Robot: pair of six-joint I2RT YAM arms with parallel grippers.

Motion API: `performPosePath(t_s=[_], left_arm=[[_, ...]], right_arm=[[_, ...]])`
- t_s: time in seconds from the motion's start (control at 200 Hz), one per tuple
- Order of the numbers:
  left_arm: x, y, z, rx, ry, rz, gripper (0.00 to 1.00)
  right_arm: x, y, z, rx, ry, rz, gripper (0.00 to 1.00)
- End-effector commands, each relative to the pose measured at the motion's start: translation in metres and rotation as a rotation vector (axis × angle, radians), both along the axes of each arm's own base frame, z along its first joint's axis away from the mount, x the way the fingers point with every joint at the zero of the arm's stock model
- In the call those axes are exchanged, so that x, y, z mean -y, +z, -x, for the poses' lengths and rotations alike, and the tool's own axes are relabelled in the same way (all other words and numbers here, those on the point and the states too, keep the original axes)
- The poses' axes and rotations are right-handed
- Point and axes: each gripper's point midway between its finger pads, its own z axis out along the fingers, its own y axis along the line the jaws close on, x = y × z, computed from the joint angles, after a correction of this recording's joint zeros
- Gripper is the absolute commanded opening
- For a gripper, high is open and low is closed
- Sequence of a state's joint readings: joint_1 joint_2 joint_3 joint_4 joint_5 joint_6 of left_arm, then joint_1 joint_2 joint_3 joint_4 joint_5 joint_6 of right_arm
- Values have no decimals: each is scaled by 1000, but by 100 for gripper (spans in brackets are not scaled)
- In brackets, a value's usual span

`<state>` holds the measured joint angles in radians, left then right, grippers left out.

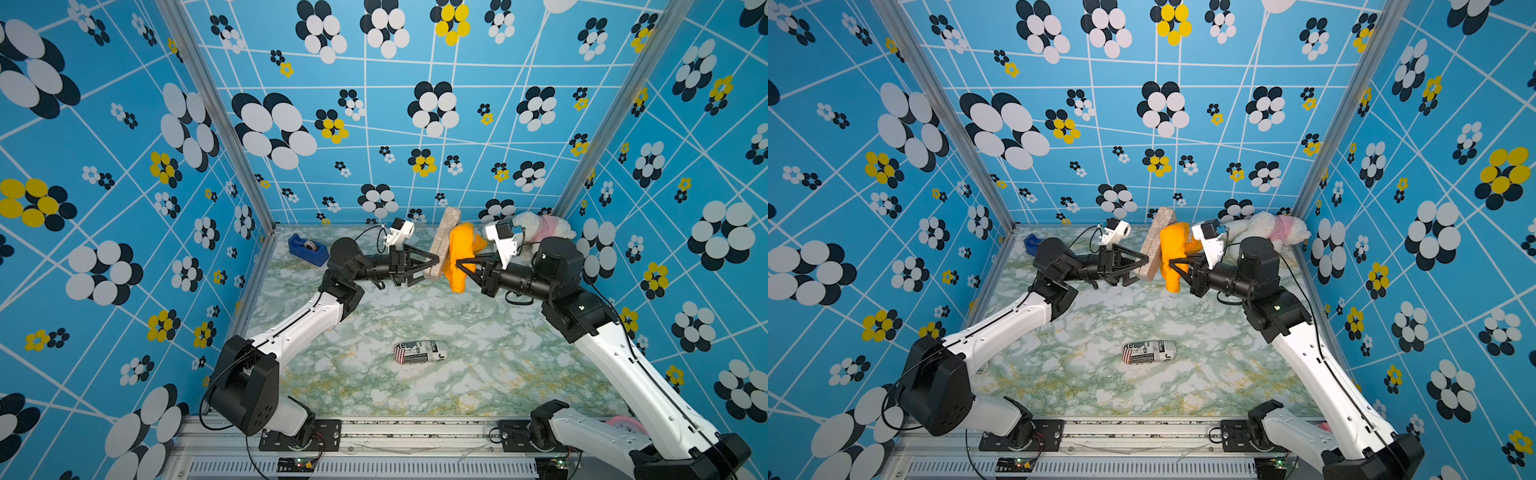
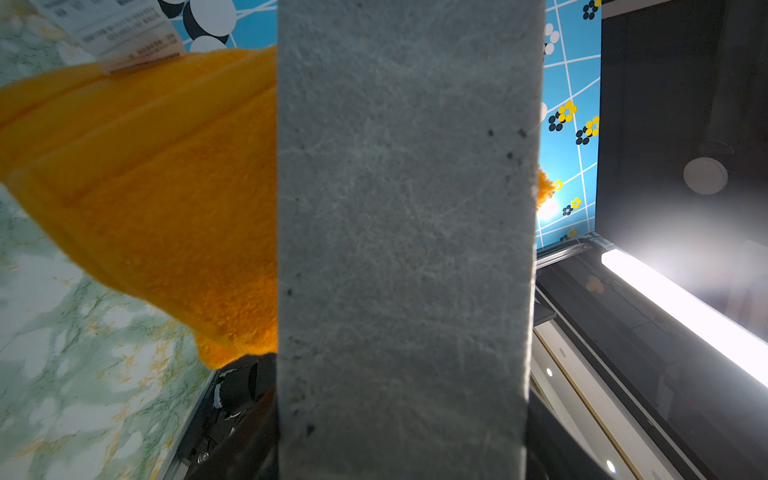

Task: Wipe the eyeglass case
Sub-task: Wipe the dirt from the eyeglass case.

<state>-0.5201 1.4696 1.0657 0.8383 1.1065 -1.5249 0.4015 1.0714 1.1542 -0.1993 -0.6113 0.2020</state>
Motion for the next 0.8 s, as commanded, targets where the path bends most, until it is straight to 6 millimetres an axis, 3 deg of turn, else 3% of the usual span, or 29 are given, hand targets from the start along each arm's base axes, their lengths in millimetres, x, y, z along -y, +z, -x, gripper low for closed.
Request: performPosePath(t_s=[0.0, 0.155, 0.275, 0.435, 0.625, 0.795], left_arm=[[-5, 10, 15, 99, -31, 24, 0], [-2, 0, 29, 91, -85, -3, 0], [-7, -11, 42, 95, -119, -58, 0], [-13, -20, 55, 163, -114, -132, 0], [-11, -27, 50, 194, -102, -140, 0], [-10, -37, 46, 199, -102, -170, 0]], right_arm=[[3, 34, -5, 76, -7, -31, 0], [16, 54, -35, 96, -85, -22, 0], [25, 59, -53, 76, -131, -41, 0], [34, 49, -46, 49, -170, -22, 0], [42, 27, -28, -34, -180, 25, 0], [46, 24, -13, -53, -174, 44, 0]])
